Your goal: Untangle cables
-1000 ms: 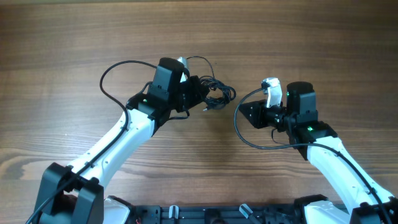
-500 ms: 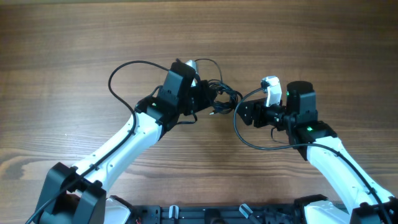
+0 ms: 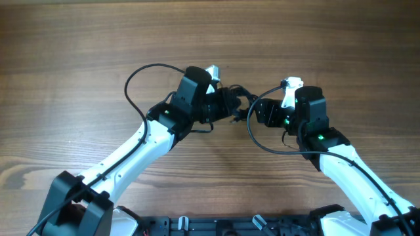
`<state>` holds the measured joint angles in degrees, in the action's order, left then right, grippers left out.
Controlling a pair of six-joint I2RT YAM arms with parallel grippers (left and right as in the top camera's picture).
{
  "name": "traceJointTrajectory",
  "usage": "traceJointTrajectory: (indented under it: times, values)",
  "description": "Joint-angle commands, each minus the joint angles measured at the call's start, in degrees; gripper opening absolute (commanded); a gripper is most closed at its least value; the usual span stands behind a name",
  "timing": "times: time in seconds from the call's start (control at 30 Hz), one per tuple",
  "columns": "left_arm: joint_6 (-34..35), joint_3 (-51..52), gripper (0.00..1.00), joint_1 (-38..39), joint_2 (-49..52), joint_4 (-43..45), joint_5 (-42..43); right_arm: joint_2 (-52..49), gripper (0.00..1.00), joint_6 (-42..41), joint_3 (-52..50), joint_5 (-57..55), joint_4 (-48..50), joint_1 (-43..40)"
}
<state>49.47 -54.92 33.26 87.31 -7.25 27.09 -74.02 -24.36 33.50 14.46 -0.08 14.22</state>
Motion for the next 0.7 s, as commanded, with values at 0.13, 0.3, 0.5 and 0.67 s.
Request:
traceJointTrajectory:
  times: [0.13, 0.3, 0.5, 0.67]
  values:
    - [-7.1, -0.6, 0.04, 0.3, -0.3, 8.3, 29.0, -2.3, 0.81, -4.5, -0.2, -9.6, 0.6, -0.3]
    - [-8.1, -0.6, 0.04, -0.6, -0.3, 9.1, 36.2, -2.9, 0.83, -6.7, -0.2, -9.5, 0.5, -3.9]
    - [-10.1, -0.6, 0.04, -5.1, -0.3, 9.0, 45.4, -2.9, 0.84, -8.8, -0.2, -6.5, -1.0, -13.7]
    - [-10.1, -0.6, 0.04, -8.8, -0.3, 9.0, 44.8, -2.9, 0.84, -8.8, -0.2, -5.1, -4.3, -21.2]
